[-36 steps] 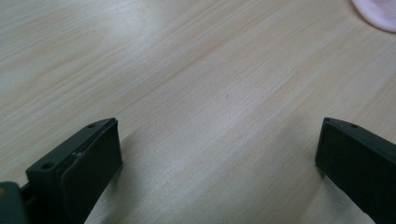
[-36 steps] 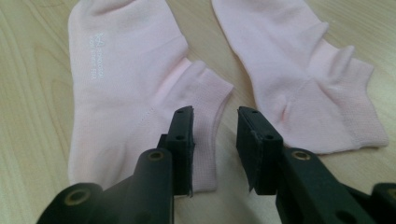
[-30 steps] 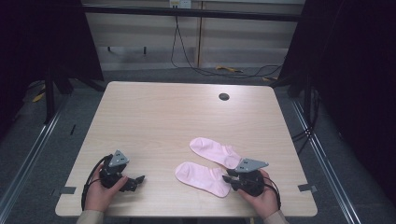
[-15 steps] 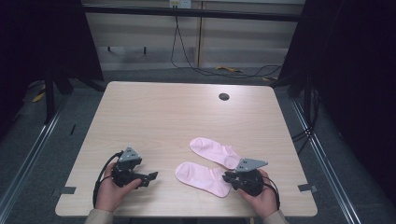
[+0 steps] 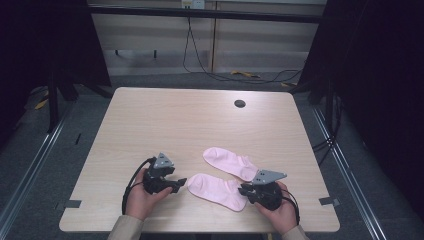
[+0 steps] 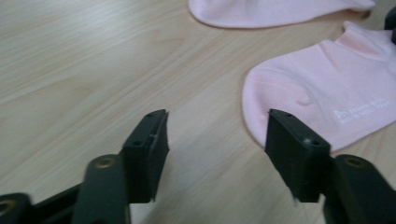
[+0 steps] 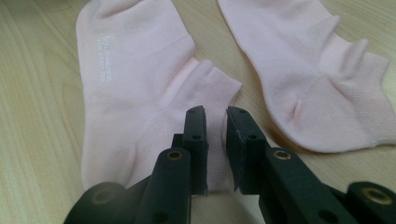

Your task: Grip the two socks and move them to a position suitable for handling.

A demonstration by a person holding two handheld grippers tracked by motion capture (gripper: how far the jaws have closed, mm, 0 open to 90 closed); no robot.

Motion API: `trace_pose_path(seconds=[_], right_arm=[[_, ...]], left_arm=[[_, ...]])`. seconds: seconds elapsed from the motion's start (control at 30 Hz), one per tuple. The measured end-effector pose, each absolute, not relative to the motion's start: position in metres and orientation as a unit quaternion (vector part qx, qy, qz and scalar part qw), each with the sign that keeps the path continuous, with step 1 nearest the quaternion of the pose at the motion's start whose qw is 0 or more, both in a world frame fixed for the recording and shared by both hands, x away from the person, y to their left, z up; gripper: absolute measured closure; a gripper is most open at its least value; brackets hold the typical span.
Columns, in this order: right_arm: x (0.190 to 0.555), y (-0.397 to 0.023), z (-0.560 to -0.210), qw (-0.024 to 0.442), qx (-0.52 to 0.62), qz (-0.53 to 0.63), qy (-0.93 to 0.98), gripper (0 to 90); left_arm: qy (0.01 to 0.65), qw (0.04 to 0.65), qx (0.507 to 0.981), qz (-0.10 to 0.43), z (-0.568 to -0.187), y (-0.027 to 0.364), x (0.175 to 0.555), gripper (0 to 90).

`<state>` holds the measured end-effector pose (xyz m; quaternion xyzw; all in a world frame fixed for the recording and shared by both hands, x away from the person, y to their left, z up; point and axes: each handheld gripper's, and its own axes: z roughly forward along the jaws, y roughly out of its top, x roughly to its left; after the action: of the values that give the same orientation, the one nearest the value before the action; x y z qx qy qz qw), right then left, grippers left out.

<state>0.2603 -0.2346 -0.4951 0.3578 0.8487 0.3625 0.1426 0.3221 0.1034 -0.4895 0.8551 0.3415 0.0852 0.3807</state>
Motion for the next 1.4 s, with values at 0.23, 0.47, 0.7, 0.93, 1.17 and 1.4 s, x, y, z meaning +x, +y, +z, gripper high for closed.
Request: trace_pose_path(seconds=[0.23,0.47,0.7,0.93,1.17,1.4], right_arm=[[0.260,-0.235,-0.495,0.144,0.355,0.363,0.850,77.8],[0.260,-0.235,-0.495,0.142,0.358,0.363,0.849,77.5],[0.260,-0.236,-0.496,0.144,0.359,0.365,0.847,76.1],[0.259,-0.239,-0.494,0.148,0.367,0.365,0.843,71.2],[0.257,-0.244,-0.489,0.145,0.380,0.374,0.834,70.6],[0.255,-0.242,-0.491,0.135,0.383,0.372,0.835,70.0]], left_arm=[[0.345,0.372,0.858,0.081,-0.495,0.090,0.327,51.0],[0.337,0.352,0.869,0.080,-0.495,0.082,0.327,56.4],[0.329,0.341,0.876,0.092,-0.495,0.077,0.324,58.3],[0.327,0.338,0.878,0.089,-0.493,0.075,0.323,64.9],[0.322,0.343,0.880,0.072,-0.493,0.072,0.321,81.3],[0.323,0.338,0.882,0.065,-0.492,0.070,0.321,88.7]])
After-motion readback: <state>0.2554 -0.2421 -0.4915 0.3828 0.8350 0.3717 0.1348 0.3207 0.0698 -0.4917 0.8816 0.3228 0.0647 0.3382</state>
